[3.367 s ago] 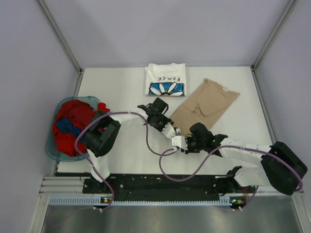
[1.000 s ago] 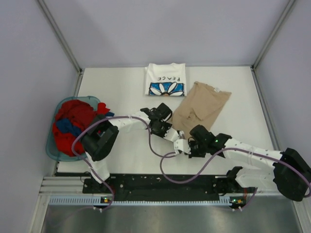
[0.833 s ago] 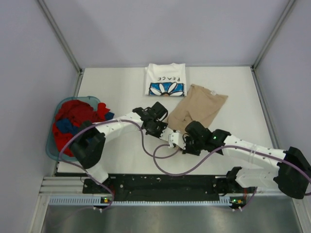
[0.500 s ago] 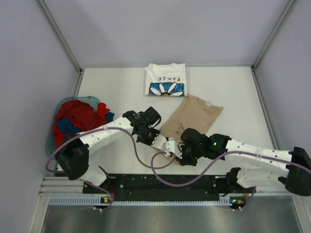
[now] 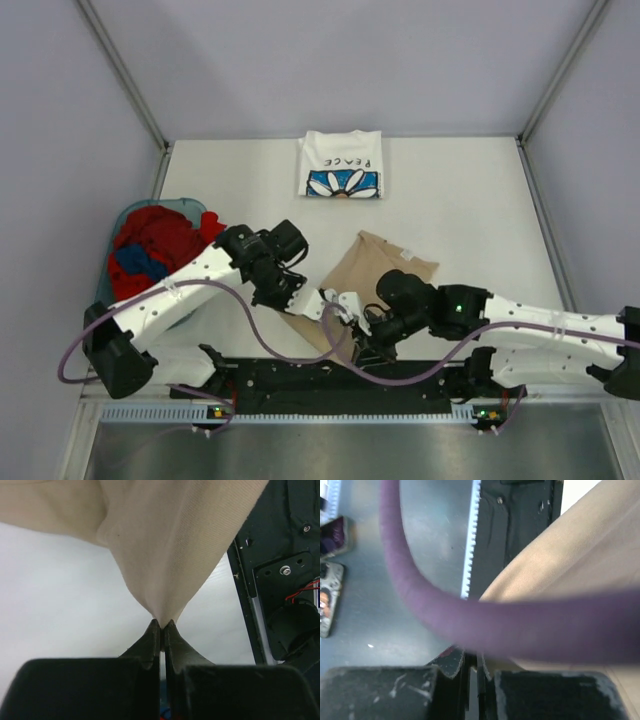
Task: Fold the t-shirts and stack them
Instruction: Fold the long partially folded tshirt into a neat square
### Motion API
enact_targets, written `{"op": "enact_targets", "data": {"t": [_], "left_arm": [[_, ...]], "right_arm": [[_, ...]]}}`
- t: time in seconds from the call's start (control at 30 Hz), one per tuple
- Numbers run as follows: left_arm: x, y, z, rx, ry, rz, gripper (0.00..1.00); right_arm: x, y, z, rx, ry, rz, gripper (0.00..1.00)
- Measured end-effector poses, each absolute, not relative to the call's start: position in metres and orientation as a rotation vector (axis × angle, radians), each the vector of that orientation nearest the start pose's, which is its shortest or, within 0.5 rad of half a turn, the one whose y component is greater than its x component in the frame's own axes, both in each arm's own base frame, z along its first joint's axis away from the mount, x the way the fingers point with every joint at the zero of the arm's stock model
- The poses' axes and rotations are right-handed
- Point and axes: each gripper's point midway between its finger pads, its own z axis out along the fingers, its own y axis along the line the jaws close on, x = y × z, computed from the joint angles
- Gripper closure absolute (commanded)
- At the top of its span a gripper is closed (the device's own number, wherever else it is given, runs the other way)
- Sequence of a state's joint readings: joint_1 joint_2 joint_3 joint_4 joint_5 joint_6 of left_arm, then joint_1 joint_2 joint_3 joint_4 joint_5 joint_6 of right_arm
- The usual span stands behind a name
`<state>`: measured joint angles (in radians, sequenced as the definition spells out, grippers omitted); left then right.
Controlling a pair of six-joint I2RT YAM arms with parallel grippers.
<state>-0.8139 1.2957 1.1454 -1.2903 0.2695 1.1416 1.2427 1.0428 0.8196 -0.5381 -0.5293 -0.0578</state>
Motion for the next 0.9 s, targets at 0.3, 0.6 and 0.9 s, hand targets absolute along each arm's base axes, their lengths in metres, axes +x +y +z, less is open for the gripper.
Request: {"op": "enact_targets", "data": {"t": [0.3,0.6,0.9], "left_arm": [[0.164,-0.191,0.221,-2.929,-1.986,0.386,1.0],[0.22,-0.239,0.211,-2.766,-2.194,0.332,1.0],[0.31,-0.327,0.191,-2.665,-2.446,0.304,1.0]], "right_arm": [[0.032,0.274,0.236,-1.231,1.784,1.339,1.0],[0.122,0.217,0.214,-0.522,2.086,1.165,1.0],[0.17,0.164,0.167,0.096,2.298,1.048,1.0]]}}
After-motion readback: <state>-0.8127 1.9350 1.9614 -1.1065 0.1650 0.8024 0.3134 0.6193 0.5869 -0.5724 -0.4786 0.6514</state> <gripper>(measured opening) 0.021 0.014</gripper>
